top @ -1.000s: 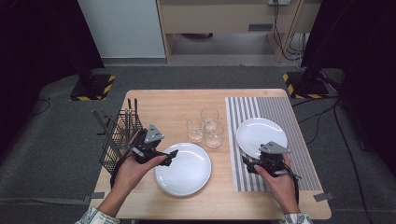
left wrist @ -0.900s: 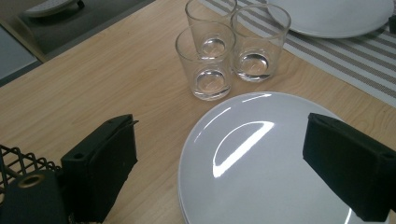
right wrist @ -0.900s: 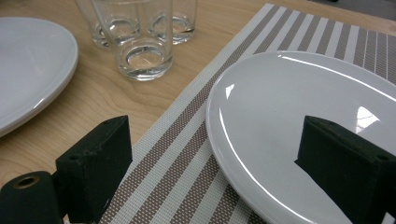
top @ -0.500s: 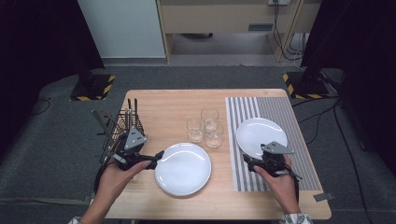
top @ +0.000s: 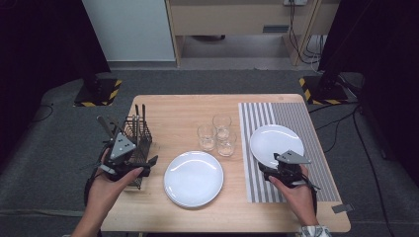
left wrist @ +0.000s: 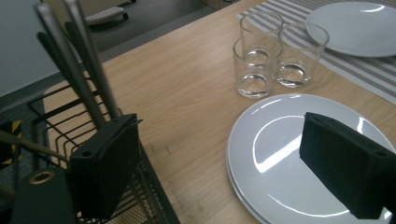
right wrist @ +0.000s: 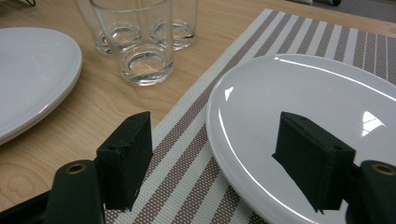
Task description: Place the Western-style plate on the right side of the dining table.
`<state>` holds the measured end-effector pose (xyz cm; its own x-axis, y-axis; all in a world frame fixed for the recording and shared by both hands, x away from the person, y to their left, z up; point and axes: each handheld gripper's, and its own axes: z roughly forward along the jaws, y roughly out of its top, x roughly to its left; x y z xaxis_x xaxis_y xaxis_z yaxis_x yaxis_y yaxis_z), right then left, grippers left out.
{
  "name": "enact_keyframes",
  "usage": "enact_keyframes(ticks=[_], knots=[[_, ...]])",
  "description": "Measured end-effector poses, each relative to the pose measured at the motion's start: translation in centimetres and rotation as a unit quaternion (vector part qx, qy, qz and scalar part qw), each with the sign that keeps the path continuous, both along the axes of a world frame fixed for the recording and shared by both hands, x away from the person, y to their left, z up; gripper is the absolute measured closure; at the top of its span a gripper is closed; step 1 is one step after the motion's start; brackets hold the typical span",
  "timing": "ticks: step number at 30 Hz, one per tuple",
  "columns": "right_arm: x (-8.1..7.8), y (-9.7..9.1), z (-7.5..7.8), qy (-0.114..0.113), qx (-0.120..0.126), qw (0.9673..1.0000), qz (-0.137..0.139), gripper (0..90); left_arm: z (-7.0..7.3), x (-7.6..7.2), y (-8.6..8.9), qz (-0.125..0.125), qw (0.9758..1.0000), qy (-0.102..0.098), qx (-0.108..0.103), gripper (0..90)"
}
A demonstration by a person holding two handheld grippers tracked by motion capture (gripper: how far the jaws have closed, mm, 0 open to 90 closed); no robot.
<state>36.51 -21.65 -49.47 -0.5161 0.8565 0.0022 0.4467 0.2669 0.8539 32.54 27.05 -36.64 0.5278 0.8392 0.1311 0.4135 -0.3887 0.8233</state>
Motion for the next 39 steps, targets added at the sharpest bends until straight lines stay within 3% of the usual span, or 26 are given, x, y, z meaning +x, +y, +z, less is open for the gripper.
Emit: enact_keyframes(ticks=[5, 13, 23, 28, 39], knots=[[0.0, 0.0, 0.0, 0.0, -0.002, 1.0, 0.001, 26.2, 1.1, -0.1, 2.2, 0.029, 0.9994, -0.019, -0.009, 15.5], [0.0, -0.1, 0.1, 0.001, -0.011, 0.9999, 0.002, 25.3, 1.2, 0.2, 4.6, 0.055, 0.9983, -0.021, -0.001, 18.3], [0.1, -0.2, 0.0, 0.002, -0.01, 0.9999, 0.001, 24.8, 0.2, 1.6, 7.2, 0.092, 0.9957, -0.011, -0.008, 20.9], [-0.1, 0.1, 0.0, 0.003, -0.015, 0.9999, 0.003, 24.7, -0.2, 2.2, 8.4, 0.11, 0.9937, -0.006, -0.019, 26.7], [0.0, 0.1, -0.2, 0.005, -0.02, 0.9998, 0.003, 22.3, -1.0, 4.4, 9.6, 0.112, 0.9931, 0.015, -0.033, 41.1]])
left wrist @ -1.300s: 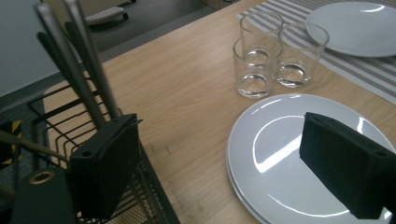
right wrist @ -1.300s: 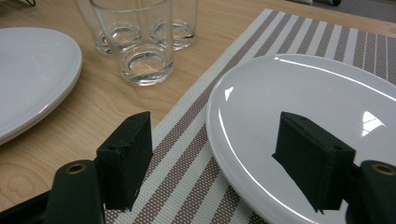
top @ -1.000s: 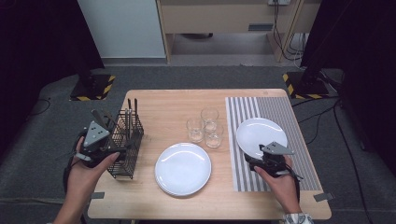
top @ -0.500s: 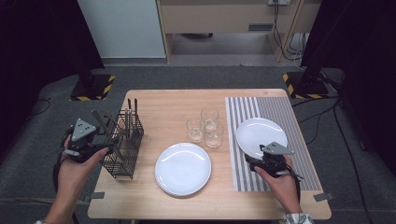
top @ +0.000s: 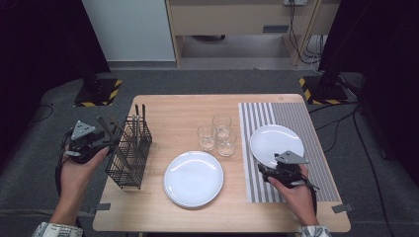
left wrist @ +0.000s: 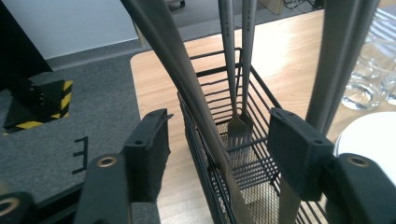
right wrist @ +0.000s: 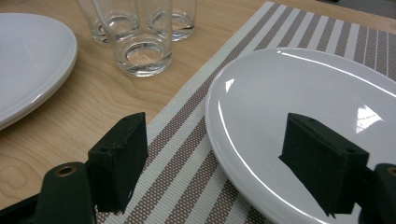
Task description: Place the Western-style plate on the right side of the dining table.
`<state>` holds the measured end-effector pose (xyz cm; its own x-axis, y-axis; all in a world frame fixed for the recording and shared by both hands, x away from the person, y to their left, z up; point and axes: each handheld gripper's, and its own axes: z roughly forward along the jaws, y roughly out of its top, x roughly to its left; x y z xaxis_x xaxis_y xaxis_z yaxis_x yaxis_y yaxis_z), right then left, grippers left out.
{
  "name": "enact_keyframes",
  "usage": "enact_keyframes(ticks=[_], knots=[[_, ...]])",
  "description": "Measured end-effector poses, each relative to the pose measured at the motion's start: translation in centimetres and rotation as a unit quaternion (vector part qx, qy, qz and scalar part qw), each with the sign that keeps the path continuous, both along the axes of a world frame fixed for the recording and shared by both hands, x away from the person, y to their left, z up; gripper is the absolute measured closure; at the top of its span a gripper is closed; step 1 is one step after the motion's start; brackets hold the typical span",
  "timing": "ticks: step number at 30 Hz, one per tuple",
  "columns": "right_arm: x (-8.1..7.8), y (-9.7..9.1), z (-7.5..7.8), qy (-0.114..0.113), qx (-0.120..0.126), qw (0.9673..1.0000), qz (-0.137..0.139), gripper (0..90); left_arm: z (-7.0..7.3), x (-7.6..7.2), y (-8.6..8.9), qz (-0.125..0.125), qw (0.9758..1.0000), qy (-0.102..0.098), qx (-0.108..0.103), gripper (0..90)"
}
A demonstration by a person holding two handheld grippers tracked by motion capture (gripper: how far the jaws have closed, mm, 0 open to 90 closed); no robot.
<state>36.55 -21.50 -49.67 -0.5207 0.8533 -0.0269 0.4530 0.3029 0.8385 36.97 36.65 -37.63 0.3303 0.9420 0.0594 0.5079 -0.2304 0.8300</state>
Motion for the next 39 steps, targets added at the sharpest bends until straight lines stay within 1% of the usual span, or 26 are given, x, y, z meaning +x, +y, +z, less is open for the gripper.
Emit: enact_keyframes(ticks=[2, 4, 7, 10, 12, 14, 17, 18, 21, 22, 25, 26, 31, 35, 39], knots=[[0.0, 0.0, 0.0, -0.001, 0.001, 1.0, 0.001, 22.3, 0.1, 0.3, 0.0, 0.002, 1.0, 0.004, 0.005, 43.9], [0.0, 0.0, 0.0, 0.0, 0.002, 1.0, 0.001, 22.2, 0.1, 0.5, 0.1, 0.002, 1.0, 0.006, 0.0, 46.7], [0.0, 0.0, 0.0, 0.003, 0.001, 1.0, 0.003, 22.0, 0.1, 0.9, 0.2, 0.002, 0.9999, 0.012, 0.0, 49.8], [0.0, 0.0, 0.0, 0.003, 0.002, 1.0, 0.002, 21.4, -0.1, 1.3, 0.4, 0.0, 0.9998, 0.019, -0.006, 53.1], [0.0, -0.1, -0.1, 0.004, 0.002, 1.0, -0.001, 21.1, -0.2, 1.4, 0.5, 0.002, 0.9998, 0.021, -0.007, 55.2], [0.0, -0.1, -0.1, 0.006, 0.0, 1.0, 0.0, 21.2, -0.2, 1.6, 0.6, -0.001, 0.9996, 0.024, -0.015, 57.3], [0.1, 0.1, -0.2, 0.006, 0.0, 1.0, 0.001, 21.2, -0.2, 1.8, 0.7, -0.001, 0.9996, 0.024, -0.015, 60.6], [0.0, 0.1, -0.2, 0.007, -0.001, 1.0, 0.002, 21.2, -0.2, 1.9, 0.7, -0.001, 0.9995, 0.027, -0.018, 61.4], [0.0, 0.2, -0.2, 0.008, -0.003, 1.0, 0.002, 21.2, -0.4, 1.9, 0.7, 0.0, 0.9995, 0.03, -0.011, 61.8], [0.0, 0.2, -0.2, 0.008, -0.002, 1.0, 0.002, 21.2, -0.5, 1.9, 0.7, 0.0, 0.9994, 0.032, -0.011, 62.1], [0.0, 0.2, -0.2, 0.008, -0.001, 1.0, 0.003, 21.2, -0.5, 2.0, 0.8, 0.0, 0.9994, 0.034, -0.013, 63.6], [0.0, 0.2, -0.2, 0.008, -0.002, 1.0, 0.004, 21.2, -0.5, 2.0, 0.9, -0.002, 0.9994, 0.031, -0.015, 64.3], [0.1, 0.1, -0.3, 0.009, -0.003, 1.0, 0.003, 21.3, -0.6, 2.1, 0.8, -0.006, 0.9993, 0.031, -0.017, 69.3], [0.1, 0.2, -0.4, 0.011, -0.004, 0.9999, 0.004, 21.4, -0.8, 2.1, 0.7, -0.007, 0.9993, 0.028, -0.022, 70.2], [0.1, 0.2, -0.5, 0.013, -0.006, 0.9999, 0.006, 21.4, -0.9, 2.1, 0.6, -0.01, 0.9994, 0.027, -0.02, 72.5]])
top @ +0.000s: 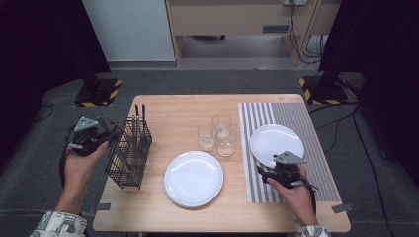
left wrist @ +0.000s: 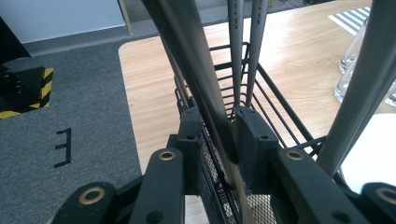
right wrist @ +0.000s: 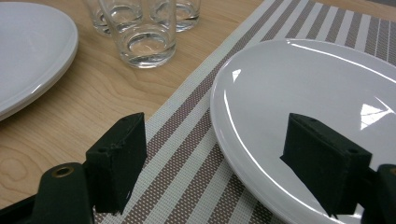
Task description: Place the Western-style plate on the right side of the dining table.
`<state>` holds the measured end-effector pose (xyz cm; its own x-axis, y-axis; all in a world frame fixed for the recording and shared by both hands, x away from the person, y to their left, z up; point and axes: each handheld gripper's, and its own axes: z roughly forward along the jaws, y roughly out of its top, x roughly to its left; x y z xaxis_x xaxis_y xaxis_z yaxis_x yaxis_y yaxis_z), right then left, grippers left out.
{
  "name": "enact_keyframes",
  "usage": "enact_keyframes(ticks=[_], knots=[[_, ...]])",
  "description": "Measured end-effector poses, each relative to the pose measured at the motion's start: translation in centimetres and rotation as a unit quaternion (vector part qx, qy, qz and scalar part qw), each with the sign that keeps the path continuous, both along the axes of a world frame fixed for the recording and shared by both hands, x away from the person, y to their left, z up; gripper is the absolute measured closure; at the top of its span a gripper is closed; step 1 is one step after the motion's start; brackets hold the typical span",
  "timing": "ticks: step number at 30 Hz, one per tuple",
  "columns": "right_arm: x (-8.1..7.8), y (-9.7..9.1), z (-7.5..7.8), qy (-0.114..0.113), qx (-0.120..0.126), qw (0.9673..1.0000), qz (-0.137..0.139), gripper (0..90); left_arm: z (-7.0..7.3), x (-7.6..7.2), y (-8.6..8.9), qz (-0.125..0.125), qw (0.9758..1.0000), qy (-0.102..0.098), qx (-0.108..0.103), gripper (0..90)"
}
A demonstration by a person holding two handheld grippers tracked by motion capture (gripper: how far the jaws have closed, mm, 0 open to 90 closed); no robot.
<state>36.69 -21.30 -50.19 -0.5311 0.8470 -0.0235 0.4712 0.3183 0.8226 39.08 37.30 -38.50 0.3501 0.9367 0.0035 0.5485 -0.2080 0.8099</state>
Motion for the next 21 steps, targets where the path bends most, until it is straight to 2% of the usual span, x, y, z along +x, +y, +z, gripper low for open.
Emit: enact_keyframes(ticks=[5, 8, 12, 18, 20, 21], knots=[[0.0, -0.1, -0.1, 0.001, 0.001, 1.0, -0.001, 21.4, 0.0, 0.0, -0.1, -0.002, 1.0, 0.0, -0.005, 75.6], [0.0, -0.1, -0.1, 0.003, 0.001, 1.0, -0.001, 21.4, -0.1, -0.1, -0.1, -0.004, 0.9999, -0.01, -0.004, 76.4], [0.0, -0.1, -0.2, 0.003, -0.001, 1.0, -0.001, 21.9, 0.1, -0.5, -0.3, -0.011, 0.9999, -0.011, -0.006, 77.1], [0.0, -0.2, -0.2, 0.003, -0.002, 1.0, -0.002, 22.0, 0.5, -1.8, -0.7, -0.041, 0.9989, -0.014, -0.015, 79.5], [0.0, -0.2, -0.3, 0.004, -0.002, 1.0, -0.002, 21.9, 0.7, -2.2, -0.7, -0.05, 0.9983, -0.011, -0.028, 80.7], [0.0, -0.2, -0.3, 0.005, -0.002, 1.0, -0.004, 21.9, 0.7, -2.3, -0.7, -0.053, 0.9983, -0.012, -0.019, 82.7]])
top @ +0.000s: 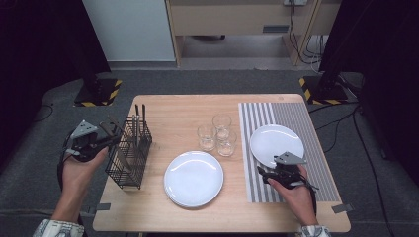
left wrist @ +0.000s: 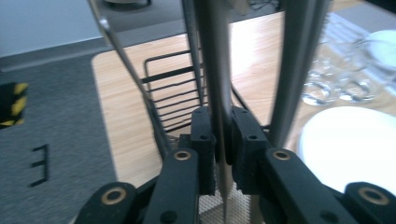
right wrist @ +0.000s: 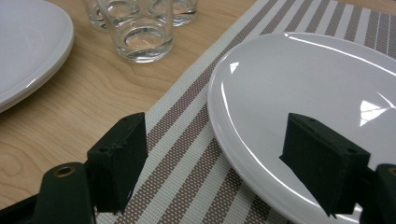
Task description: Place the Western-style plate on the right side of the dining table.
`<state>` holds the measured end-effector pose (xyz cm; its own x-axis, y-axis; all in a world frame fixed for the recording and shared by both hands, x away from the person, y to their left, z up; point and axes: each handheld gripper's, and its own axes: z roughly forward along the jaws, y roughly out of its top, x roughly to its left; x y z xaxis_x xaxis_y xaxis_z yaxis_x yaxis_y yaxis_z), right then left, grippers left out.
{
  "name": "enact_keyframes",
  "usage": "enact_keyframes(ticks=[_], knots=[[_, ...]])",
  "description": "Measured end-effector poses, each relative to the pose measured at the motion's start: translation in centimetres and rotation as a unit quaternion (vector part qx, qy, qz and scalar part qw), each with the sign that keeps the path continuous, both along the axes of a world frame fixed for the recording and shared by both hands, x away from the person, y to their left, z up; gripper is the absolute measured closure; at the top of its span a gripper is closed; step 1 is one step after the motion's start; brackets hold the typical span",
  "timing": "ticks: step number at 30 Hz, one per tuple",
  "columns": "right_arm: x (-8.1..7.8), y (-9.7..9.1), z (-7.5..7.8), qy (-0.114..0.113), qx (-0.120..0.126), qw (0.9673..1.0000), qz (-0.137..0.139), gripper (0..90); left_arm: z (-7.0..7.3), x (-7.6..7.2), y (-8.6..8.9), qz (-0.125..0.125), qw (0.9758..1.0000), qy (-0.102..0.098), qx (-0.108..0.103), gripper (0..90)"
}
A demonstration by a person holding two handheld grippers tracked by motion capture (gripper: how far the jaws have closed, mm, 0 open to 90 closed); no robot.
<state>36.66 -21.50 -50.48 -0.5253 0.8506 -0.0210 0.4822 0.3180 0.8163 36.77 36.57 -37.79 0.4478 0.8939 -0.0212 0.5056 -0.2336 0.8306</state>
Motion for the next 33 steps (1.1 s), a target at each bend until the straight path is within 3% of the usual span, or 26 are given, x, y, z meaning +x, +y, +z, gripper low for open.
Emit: enact_keyframes(ticks=[1, 4, 15, 18, 22, 30, 33], knots=[[0.0, 0.0, 0.0, 0.0, 0.0, 1.0, 0.001, 21.9, 0.1, -0.1, -0.2, -0.002, 0.9998, 0.001, 0.019, 82.8], [0.0, 0.1, 0.0, 0.0, -0.002, 1.0, 0.002, 21.8, 0.0, -0.3, -0.3, -0.009, 0.9997, 0.002, 0.021, 83.0], [0.0, 0.0, -0.1, 0.001, 0.001, 1.0, 0.001, 21.6, 1.0, -0.1, -1.1, -0.008, 0.9996, -0.026, 0.01, 83.0], [0.0, 0.0, 0.0, 0.001, 0.0, 1.0, 0.001, 21.6, 0.5, 0.2, -1.0, -0.007, 0.9998, -0.02, -0.007, 83.0], [0.0, -0.1, 0.0, 0.001, 0.0, 1.0, 0.002, 21.5, -0.3, 0.3, -0.8, -0.004, 0.9999, -0.016, -0.005, 82.9], [0.0, 0.0, 0.0, 0.0, -0.001, 1.0, 0.003, 21.4, 0.1, 0.0, -0.4, -0.013, 0.9999, 0.004, 0.003, 82.6], [0.0, -0.1, 0.0, 0.001, -0.001, 1.0, 0.002, 21.4, -0.1, -0.1, -0.6, -0.018, 0.9998, 0.002, 0.003, 82.3]])
